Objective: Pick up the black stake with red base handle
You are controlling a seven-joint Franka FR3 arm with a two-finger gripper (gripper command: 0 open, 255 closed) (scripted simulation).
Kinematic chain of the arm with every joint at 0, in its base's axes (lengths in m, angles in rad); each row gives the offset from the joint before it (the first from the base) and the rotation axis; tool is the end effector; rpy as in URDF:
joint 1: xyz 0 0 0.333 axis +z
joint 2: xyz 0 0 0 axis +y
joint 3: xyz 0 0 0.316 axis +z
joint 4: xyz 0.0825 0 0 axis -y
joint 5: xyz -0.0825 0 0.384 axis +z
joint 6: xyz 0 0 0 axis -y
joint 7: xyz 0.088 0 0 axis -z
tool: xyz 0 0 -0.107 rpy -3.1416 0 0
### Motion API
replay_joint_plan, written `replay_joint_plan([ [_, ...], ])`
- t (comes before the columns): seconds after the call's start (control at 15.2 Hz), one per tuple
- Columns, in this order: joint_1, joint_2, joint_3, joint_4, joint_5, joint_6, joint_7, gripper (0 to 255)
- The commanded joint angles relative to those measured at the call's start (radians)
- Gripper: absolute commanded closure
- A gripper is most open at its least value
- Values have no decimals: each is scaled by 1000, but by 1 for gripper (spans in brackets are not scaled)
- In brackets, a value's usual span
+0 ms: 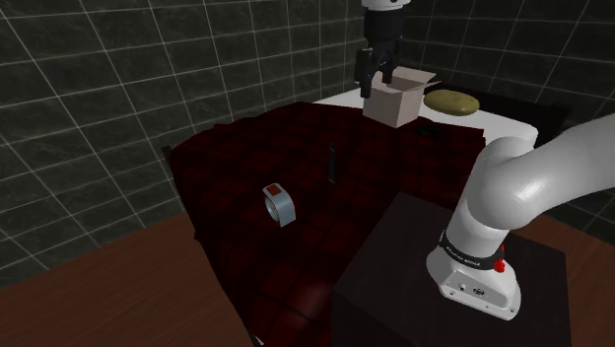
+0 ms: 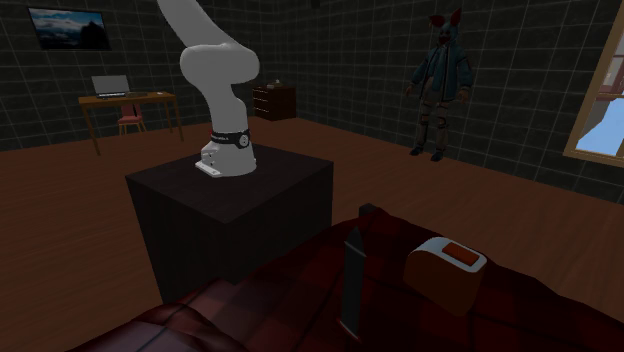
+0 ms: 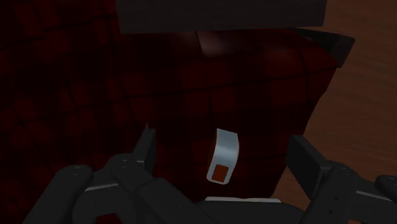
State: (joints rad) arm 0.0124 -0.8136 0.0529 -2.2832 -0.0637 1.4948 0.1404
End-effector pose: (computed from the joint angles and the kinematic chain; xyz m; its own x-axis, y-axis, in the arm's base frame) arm 0.2910 0.0183 0.6262 0.9948 -0.0947 0.0388 -0.0981 -0.9904 0.0972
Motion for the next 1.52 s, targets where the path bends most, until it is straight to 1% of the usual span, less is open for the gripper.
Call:
replay_joint_plan([
  [0.0,0,0,0,0,0,0,0,0],
  [0.4,16,-152,-174,-238,-65,177,-227,0],
  [0.59,15,-196,-276,-331,-109,267,-345,0],
  [0.79,10,-213,-390,-404,-157,362,-468,0],
  [0.99,12,-198,-516,-455,-206,463,-595,0],
  [1.19,28,-150,-653,-482,-248,569,-728,0],
  [1.32,55,-102,-752,-485,-269,643,-819,0],
  [1.45,98,-45,-856,-478,-279,715,-914,0],
])
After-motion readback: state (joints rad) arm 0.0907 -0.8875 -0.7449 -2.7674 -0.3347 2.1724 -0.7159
